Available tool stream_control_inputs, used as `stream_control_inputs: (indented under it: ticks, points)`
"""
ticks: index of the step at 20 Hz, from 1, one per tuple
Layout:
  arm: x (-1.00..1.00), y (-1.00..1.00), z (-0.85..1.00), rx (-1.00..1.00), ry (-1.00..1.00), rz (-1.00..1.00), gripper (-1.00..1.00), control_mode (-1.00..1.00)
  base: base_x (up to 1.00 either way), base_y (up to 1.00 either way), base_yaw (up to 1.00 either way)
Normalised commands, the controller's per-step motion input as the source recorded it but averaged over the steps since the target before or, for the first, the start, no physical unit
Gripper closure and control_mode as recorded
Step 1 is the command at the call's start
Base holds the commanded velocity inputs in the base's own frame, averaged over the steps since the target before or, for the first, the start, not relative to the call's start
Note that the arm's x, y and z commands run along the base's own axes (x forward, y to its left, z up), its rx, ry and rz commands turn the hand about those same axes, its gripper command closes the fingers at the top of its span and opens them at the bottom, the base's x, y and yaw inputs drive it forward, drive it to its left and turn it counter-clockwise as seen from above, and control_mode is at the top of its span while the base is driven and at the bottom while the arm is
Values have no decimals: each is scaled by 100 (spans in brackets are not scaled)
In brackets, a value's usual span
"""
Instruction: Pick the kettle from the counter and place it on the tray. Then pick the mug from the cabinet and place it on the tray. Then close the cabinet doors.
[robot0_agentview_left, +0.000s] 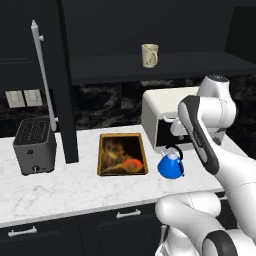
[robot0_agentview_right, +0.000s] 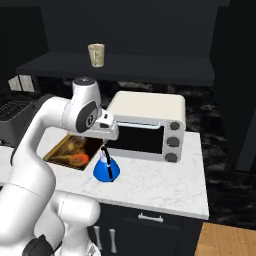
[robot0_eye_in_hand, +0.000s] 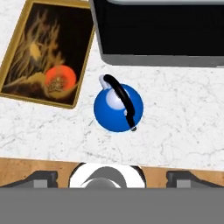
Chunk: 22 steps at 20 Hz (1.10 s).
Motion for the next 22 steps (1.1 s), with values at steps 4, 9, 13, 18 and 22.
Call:
stream_control_inputs:
  ticks: [4,9,13,18,22]
  points:
    - [1,0,-51,-4,4,0,-100,-100,0,0,0]
    - [20,0,-44,-9,6,2,-100,-100,0,0,0]
    - [33,0,-32,-8,15,5,-100,-100,0,0,0]
    - [23,0,-28,-2,15,11,-100,-100,0,0,0]
    - [30,0,-17,-1,12,15,-100,-100,0,0,0]
